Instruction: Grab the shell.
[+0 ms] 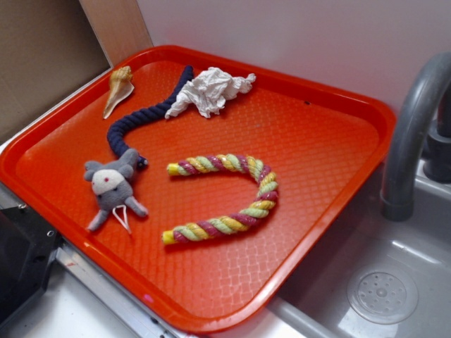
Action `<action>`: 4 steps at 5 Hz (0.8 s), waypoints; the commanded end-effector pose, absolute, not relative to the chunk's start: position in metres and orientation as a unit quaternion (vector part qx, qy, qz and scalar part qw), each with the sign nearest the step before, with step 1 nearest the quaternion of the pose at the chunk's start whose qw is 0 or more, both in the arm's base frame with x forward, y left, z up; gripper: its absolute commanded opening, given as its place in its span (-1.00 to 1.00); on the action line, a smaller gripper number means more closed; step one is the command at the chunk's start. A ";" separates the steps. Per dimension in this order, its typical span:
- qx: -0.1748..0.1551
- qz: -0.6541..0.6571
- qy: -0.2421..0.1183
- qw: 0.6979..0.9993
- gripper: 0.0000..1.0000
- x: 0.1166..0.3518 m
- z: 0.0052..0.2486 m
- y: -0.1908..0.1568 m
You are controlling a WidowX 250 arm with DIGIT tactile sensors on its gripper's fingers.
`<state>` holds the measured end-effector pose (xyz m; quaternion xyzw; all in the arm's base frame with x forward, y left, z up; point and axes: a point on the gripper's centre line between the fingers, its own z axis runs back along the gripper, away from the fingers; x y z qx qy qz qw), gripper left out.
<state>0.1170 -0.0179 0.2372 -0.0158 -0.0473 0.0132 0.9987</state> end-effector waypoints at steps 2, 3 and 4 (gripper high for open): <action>0.017 0.060 -0.102 0.993 1.00 0.134 0.227 -0.011; 0.004 0.113 -0.138 0.984 1.00 0.156 0.216 0.013; 0.039 0.160 -0.160 0.973 1.00 0.171 0.198 0.031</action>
